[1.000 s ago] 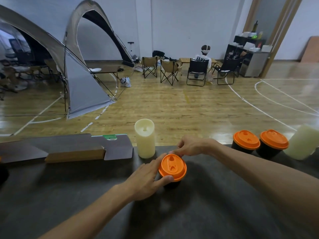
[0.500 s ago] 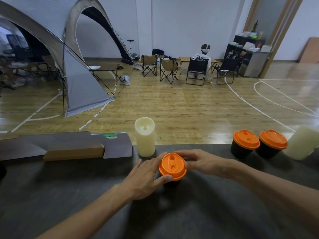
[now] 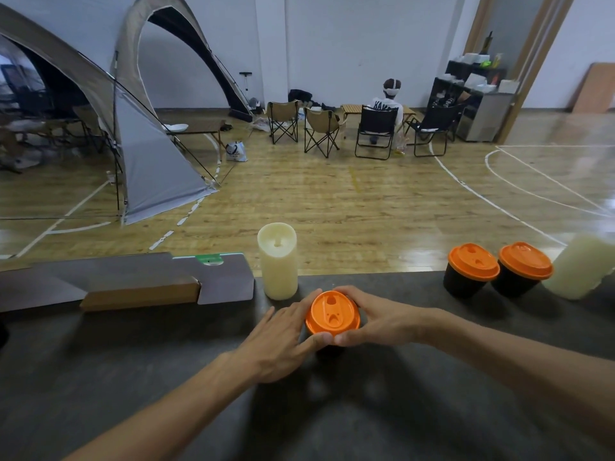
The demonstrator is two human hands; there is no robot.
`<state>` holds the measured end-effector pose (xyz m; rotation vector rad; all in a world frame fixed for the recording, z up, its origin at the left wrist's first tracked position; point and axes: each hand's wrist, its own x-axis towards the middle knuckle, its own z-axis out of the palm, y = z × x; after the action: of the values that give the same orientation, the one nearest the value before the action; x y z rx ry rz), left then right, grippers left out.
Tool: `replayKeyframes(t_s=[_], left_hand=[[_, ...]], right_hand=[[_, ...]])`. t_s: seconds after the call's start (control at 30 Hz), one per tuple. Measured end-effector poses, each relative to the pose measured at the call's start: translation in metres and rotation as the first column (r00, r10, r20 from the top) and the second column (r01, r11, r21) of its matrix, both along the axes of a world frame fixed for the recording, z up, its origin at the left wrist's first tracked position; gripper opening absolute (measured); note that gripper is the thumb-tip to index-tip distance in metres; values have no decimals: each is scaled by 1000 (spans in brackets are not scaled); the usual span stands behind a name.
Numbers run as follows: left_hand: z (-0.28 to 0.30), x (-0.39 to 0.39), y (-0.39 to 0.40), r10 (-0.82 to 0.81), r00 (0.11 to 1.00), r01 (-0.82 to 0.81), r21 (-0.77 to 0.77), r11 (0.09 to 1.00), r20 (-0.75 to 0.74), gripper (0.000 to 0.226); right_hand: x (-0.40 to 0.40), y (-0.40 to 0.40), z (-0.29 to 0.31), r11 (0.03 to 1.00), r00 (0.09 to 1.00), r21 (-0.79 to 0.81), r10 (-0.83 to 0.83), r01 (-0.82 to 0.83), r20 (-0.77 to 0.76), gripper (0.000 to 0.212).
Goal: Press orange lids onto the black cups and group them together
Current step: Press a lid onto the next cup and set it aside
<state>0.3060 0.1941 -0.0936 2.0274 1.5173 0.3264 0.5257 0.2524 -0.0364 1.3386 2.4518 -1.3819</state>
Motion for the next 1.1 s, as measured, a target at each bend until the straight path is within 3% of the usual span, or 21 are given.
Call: replayKeyframes(t_s=[0.17, 0.27, 0.37, 0.47, 0.6, 0.67, 0.77, 0.93, 1.1], left_hand=[[7, 0, 4, -17, 999, 15, -77, 997, -31, 100], [0, 8, 1, 67, 986, -53, -94, 994, 150, 101], [-5, 30, -10, 255, 867, -206, -157, 966, 429, 106], [-8, 51, -17, 392, 721, -328, -216, 920, 571, 93], [-4, 40, -17, 400, 718, -346, -206, 915, 570, 59], [4, 26, -14, 345, 763, -306, -165, 938, 547, 42], [22, 8, -3, 260, 846, -216, -145, 965, 465, 35], [46, -5, 41, 102, 980, -89, -79, 993, 172, 14], [49, 5, 74, 28, 996, -23, 59, 998, -90, 27]], right_hand=[[2, -7, 6, 974, 997, 228, -13, -6, 82, 91], [6, -9, 1, 953, 985, 302, -37, -16, 169, 103], [8, -10, -3, 937, 979, 346, -18, -54, 202, 104], [9, -9, -3, 928, 973, 361, 5, -90, 229, 103], [7, -5, -4, 917, 962, 378, 24, -130, 272, 103], [6, -4, -3, 916, 961, 374, 37, -142, 274, 103], [6, -4, -3, 919, 961, 366, 48, -149, 271, 101], [5, -2, -1, 920, 952, 354, 57, -166, 299, 100], [4, -1, 3, 925, 944, 335, 64, -178, 324, 101]])
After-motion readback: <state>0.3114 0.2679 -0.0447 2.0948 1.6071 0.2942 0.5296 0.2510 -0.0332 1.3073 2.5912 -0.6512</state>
